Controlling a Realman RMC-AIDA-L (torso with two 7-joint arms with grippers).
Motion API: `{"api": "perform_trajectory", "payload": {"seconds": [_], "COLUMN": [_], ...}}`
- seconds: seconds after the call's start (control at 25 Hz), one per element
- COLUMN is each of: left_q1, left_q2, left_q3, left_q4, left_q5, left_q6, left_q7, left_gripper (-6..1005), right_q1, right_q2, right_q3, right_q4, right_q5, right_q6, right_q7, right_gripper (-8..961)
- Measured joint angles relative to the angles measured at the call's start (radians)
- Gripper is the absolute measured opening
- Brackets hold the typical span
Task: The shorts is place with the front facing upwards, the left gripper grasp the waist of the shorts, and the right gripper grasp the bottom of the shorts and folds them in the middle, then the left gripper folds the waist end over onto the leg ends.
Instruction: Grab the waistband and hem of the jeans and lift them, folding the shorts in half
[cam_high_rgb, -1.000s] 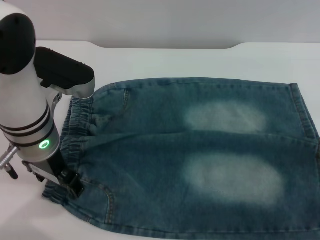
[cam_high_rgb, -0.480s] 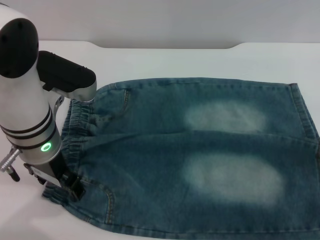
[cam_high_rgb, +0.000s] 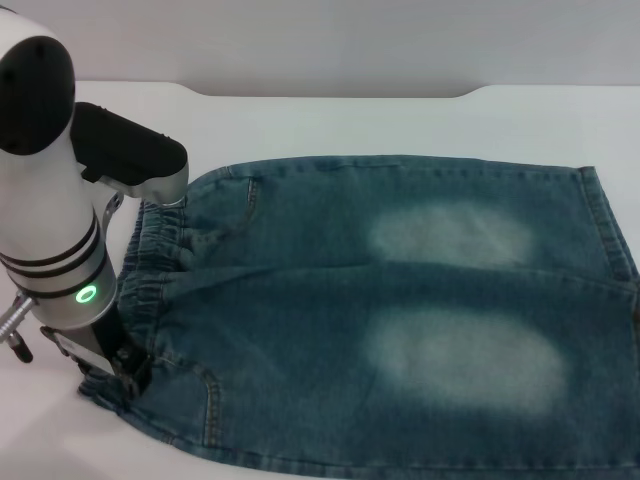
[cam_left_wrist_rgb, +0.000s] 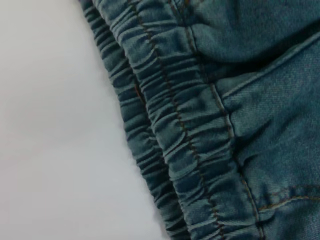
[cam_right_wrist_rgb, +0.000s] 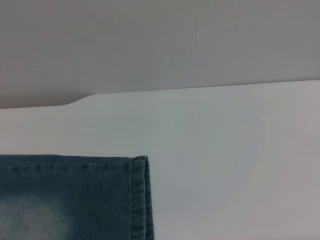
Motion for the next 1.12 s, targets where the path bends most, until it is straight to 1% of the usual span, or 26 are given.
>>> {"api": "perform_trajectory", "payload": {"seconds": [0.24,0.36,0.52,0.56,0.72,0.96,1.0,1.12], "left_q1": [0.0,0.012,0.013,0.014,0.017,0.017,0.02,0.025], "left_q2": [0.0,0.0,0.0,0.001,0.001,0.001,0.002,0.003], "left_q3": [0.008,0.01,0.009,0.008,0.002,0.004,0.002,0.002], "left_q4": [0.002,-0.011,-0.021,-0.039,-0.081,-0.086,-0.112,-0.132], "left_q5": [0.003,0.01,0.011,0.019,0.04,0.043,0.048,0.048], "left_q6": [-0.002,-0.003,-0.004,-0.007,-0.014,-0.016,-0.03,-0.035], "left_q7": [0.002,-0.003,-0.005,-0.007,-0.01,-0.011,-0.011,-0.011], "left_gripper": [556,464,414,402,313,176,149,70], "right_q1": [-0.002,-0.006,-0.011,-0.013,-0.023,-0.027,-0.027,-0.028], "right_q2": [0.0,0.0,0.0,0.0,0.0,0.001,0.001,0.002], "right_q3": [0.001,0.0,-0.001,-0.001,-0.001,-0.002,-0.002,-0.006], "right_q4": [0.0,0.0,0.0,0.0,-0.006,-0.011,-0.013,-0.023], "right_q5": [0.0,0.0,0.0,0.005,0.033,0.043,0.048,0.071], "right_q6": [0.002,0.002,0.003,0.004,0.012,0.022,0.025,0.033], "right_q7": [0.0,0.0,0.0,0.0,-0.001,-0.006,-0.006,-0.008], "right_gripper": [772,772,772,772,771,771,771,771]}}
